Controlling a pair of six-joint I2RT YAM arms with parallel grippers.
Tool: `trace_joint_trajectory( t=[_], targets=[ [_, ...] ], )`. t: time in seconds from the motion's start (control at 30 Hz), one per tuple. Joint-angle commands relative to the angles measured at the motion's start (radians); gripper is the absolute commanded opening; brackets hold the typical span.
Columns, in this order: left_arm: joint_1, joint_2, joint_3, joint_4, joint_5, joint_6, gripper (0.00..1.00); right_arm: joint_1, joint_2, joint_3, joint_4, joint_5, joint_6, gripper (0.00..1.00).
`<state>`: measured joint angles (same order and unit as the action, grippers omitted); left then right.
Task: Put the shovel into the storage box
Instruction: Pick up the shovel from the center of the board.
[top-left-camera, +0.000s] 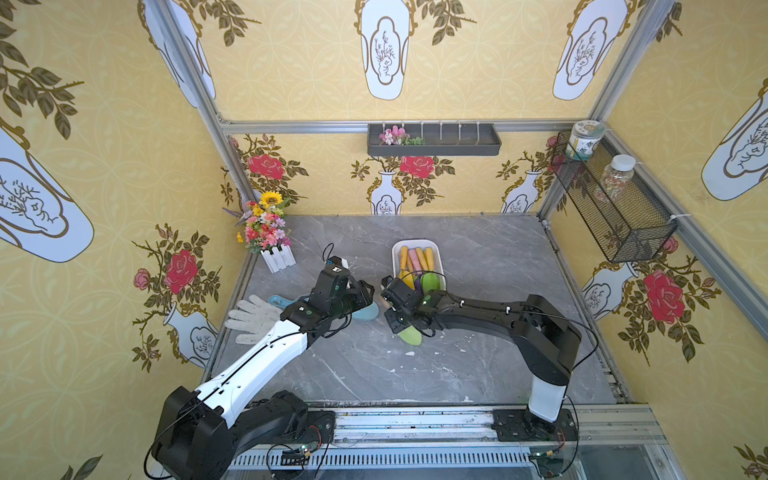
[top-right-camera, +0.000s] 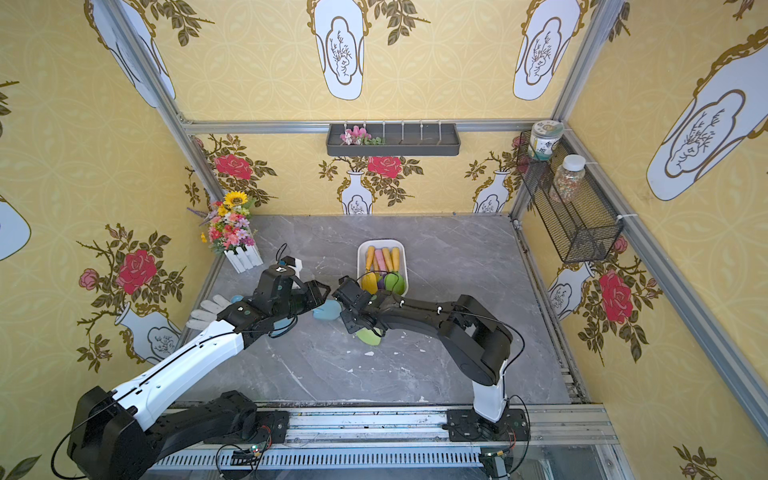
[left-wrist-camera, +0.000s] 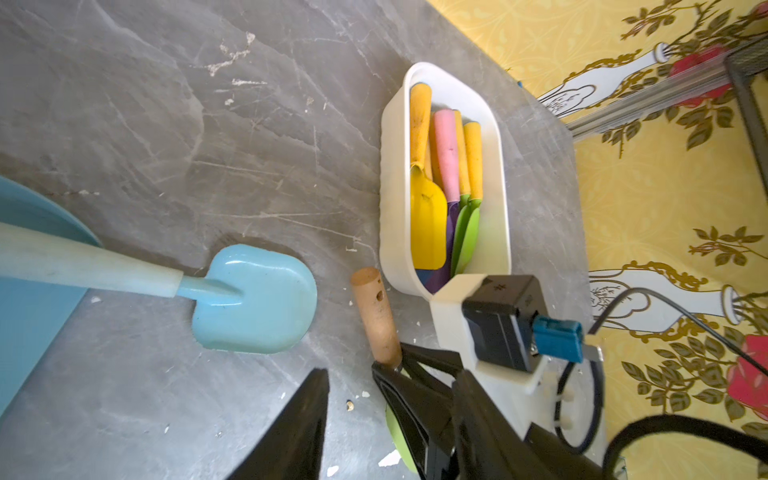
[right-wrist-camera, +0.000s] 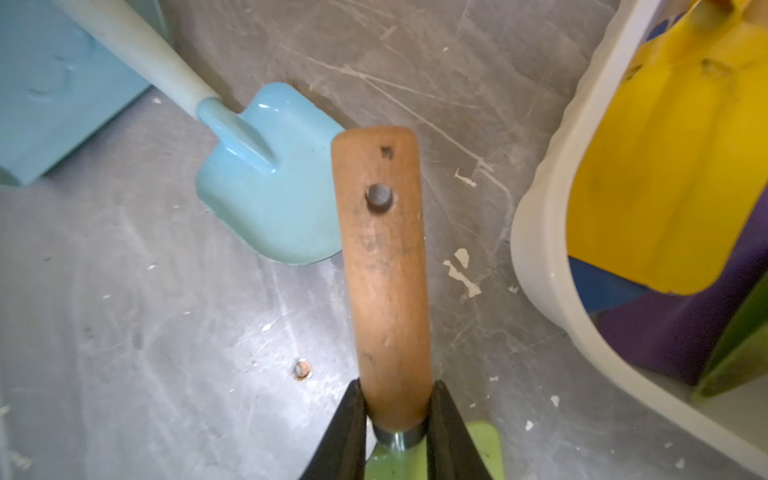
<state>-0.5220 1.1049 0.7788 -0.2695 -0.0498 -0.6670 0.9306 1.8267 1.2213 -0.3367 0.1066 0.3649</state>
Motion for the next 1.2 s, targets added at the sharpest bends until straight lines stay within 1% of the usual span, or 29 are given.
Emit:
trace_joint_trajectory(
  t=[0.0,0.07,0.2,0.43,0.57,0.63,0.7,0.83,1.0,1.17],
  targets=[
    [0.002,-0.028,-0.016,0.067,0.039,-0.002,0.53,-0.031,-0.065,-0.044,0.082,-0.109,0.054,0.15],
    [0.004,-0.049,-0.024,0.097,0.060,-0.004,0.53,-0.073,-0.120,-0.097,0.147,-0.200,0.091,0.14],
    [0.003,-0.074,-0.047,0.174,0.134,-0.004,0.54,-0.147,-0.218,-0.188,0.254,-0.332,0.146,0.15],
    [0.005,-0.068,-0.104,0.355,0.304,-0.031,0.55,-0.210,-0.341,-0.279,0.375,-0.490,0.205,0.15],
    [0.004,-0.051,-0.135,0.453,0.369,-0.050,0.55,-0.235,-0.388,-0.324,0.458,-0.566,0.257,0.15],
    [0.004,-0.045,-0.157,0.514,0.399,-0.095,0.57,-0.251,-0.409,-0.343,0.505,-0.602,0.288,0.15],
    [0.005,-0.035,-0.168,0.558,0.419,-0.111,0.60,-0.264,-0.419,-0.363,0.549,-0.638,0.312,0.15],
    [0.005,-0.007,-0.172,0.601,0.453,-0.127,0.61,-0.268,-0.421,-0.378,0.612,-0.703,0.339,0.16],
    [0.005,0.012,-0.168,0.634,0.475,-0.135,0.60,-0.269,-0.414,-0.405,0.732,-0.775,0.393,0.16],
    [0.005,0.026,-0.163,0.639,0.477,-0.138,0.56,-0.268,-0.411,-0.404,0.758,-0.800,0.405,0.16]
  ],
)
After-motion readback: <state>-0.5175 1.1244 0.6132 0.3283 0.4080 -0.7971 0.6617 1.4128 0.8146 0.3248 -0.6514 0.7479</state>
